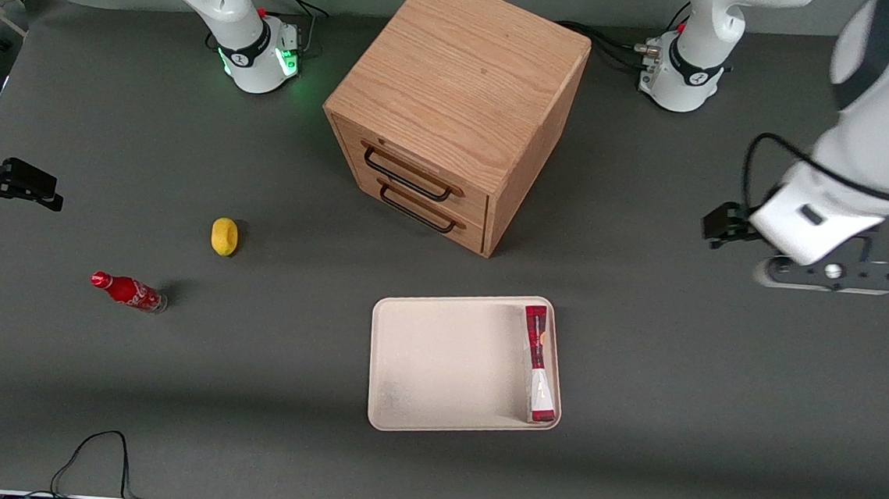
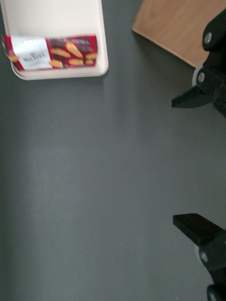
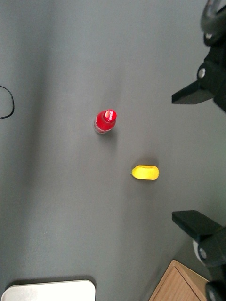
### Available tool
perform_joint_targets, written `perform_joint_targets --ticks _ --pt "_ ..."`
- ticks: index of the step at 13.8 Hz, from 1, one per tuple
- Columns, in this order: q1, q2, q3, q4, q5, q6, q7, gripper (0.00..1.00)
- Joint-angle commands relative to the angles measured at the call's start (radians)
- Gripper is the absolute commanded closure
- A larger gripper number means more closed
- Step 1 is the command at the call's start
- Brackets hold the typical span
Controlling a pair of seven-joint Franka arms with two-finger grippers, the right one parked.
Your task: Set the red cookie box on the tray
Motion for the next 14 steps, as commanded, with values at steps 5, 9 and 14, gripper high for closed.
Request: perform_joint_targets --ticks 5,9,14 --pt "0.124 -0.159 0.022 -0.284 -0.048 0.181 0.128 0.00" --pt "0.071 -0.240 0.126 -0.387 -0.088 0.261 0.161 0.00" --pt "0.053 -0.199 0.145 -0.265 -0.092 0.177 0.111 0.00"
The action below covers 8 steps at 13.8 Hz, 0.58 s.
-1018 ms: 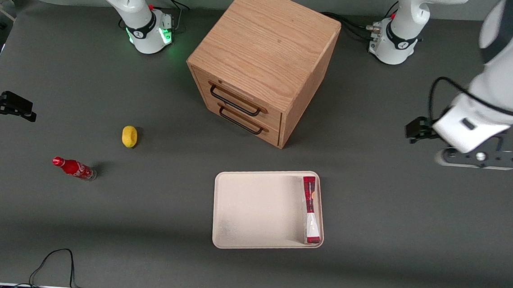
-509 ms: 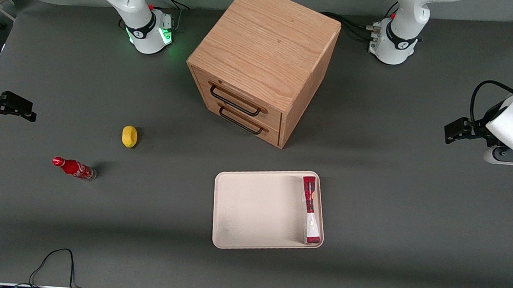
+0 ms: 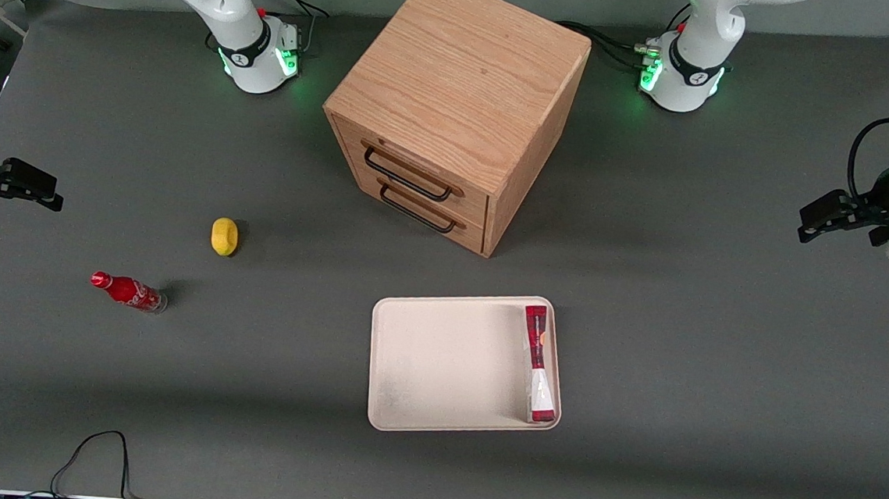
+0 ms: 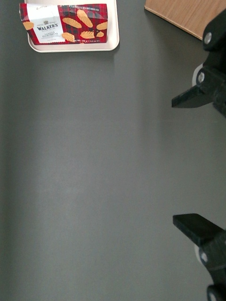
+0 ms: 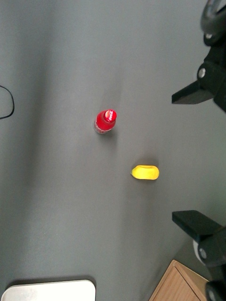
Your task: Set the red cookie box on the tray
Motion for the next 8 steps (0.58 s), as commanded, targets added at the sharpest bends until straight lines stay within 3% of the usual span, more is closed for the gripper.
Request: perform_joint_targets --ticks 1,8 --pt "-0.023 0.028 0.019 0.098 -0.011 -0.105 -0.043 0.00" --pt "-0.009 0.008 0.016 0.083 -0.008 -0.159 0.033 0.00"
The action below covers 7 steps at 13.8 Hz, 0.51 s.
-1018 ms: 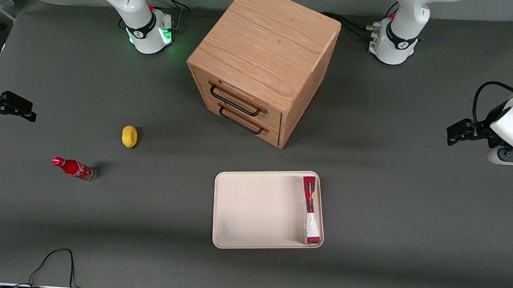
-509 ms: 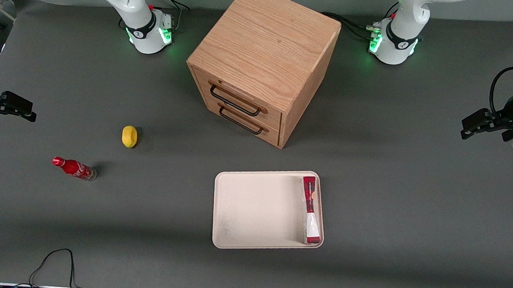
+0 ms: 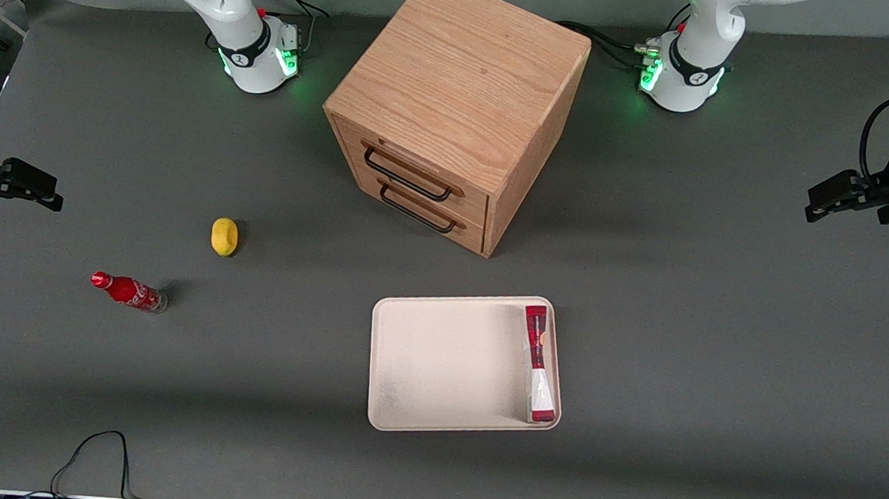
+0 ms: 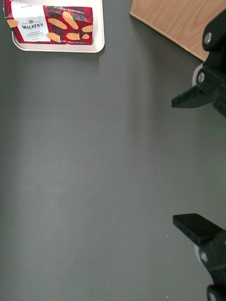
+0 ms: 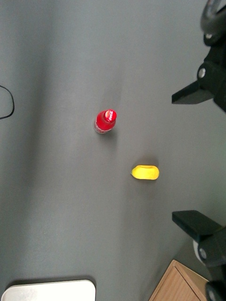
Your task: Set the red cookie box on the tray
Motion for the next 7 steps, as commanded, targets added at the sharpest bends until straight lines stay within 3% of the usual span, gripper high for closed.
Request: perform_joint_targets --ticks 1,7 --pt "-0.008 0.004 0.014 0.014 -0.007 -0.029 0.054 0.00" --pt "-0.019 0.017 0.014 0.021 -0.009 -0.037 0.037 0.00"
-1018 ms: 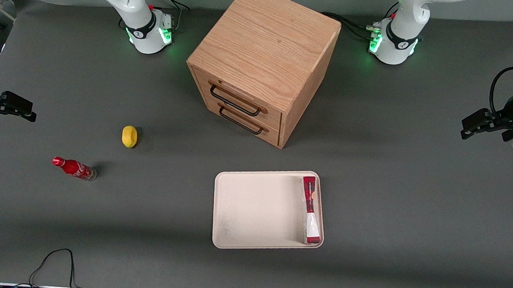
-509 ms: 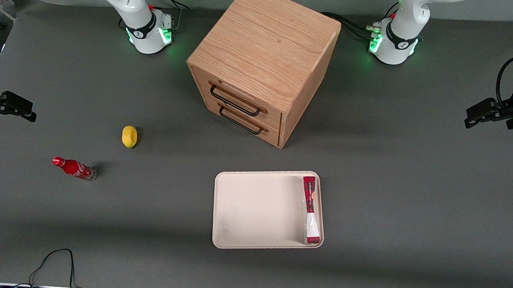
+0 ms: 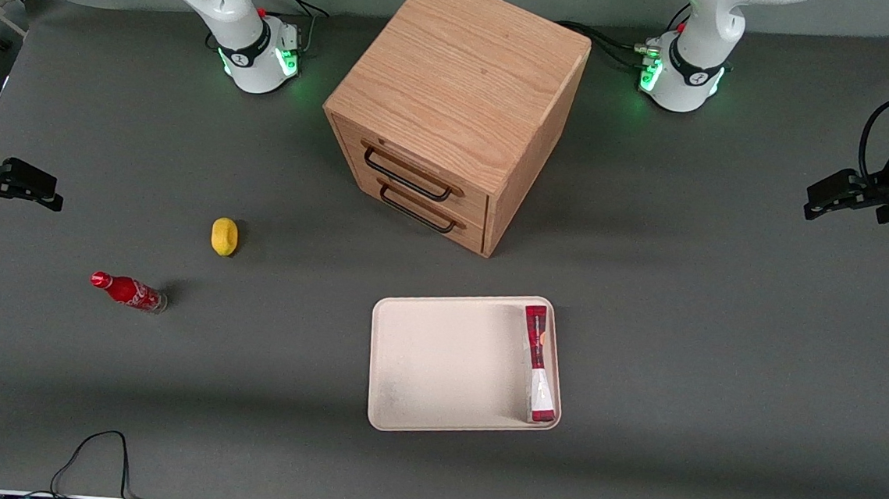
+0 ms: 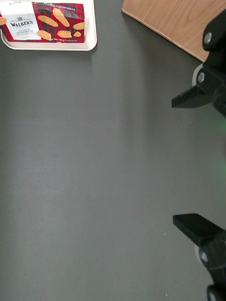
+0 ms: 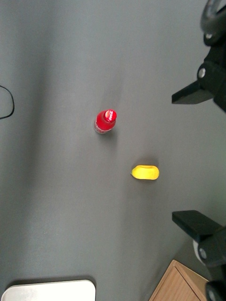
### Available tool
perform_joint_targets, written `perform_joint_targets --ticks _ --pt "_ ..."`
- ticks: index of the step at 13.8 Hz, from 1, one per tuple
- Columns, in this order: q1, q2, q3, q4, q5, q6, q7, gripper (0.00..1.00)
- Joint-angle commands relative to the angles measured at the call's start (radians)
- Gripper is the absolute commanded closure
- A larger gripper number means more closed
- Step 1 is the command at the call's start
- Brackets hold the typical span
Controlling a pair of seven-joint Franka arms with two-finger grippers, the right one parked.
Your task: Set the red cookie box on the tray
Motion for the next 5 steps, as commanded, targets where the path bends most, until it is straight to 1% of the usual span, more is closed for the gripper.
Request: perform_joint_targets --ticks 1,5 --pt "-0.008 0.010 -0.001 0.020 -0.009 -0.016 0.010 0.00" --pt "0.007 0.010 -0.009 0.020 -0.009 -0.018 0.014 0.00"
